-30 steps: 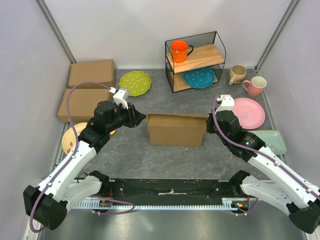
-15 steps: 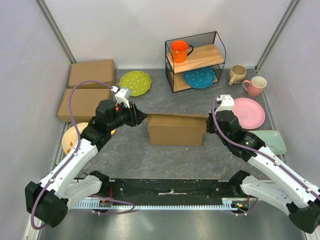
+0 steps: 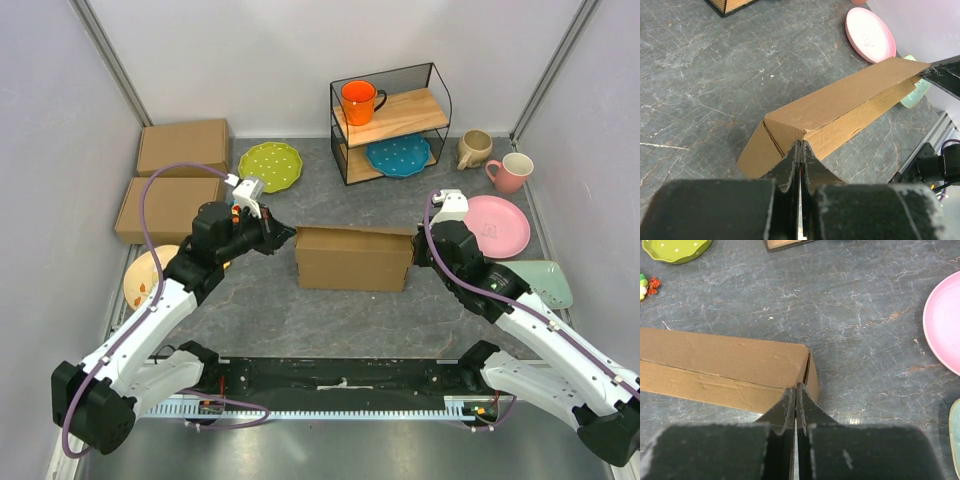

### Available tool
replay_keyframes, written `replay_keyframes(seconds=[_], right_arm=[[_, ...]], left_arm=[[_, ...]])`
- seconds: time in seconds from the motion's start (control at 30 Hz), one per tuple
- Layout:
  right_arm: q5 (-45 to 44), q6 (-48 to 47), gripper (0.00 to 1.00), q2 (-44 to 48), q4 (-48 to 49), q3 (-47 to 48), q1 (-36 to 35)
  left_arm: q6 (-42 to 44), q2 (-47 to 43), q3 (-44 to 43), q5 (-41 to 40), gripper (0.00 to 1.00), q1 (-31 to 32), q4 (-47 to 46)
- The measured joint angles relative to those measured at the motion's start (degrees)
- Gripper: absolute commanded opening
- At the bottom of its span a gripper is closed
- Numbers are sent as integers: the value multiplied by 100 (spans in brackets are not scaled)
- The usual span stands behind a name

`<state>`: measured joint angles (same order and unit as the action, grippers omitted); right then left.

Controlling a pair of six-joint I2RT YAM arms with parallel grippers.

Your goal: Fold the paper box

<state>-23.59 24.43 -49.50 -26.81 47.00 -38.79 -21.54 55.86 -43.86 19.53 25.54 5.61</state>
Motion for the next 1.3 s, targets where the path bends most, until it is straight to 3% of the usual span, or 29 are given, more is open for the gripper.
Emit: replay_keyframes(seconds=[0.47,0.67,0.77,1.3], right_arm=[[94,87,1,61,22,-214,0],[120,153,25,107,-85,-184,0],[107,192,29,96,-278,-90,2],[85,173,30,52,-664,162,0]], left_arm=[[-122,-459,944,-496,2,396,-619],[-219,-540,1021,-597,2,442,-678],[-219,-551,1014,-599,2,446,-645],[-219,-496,949,-599,2,450,-573]])
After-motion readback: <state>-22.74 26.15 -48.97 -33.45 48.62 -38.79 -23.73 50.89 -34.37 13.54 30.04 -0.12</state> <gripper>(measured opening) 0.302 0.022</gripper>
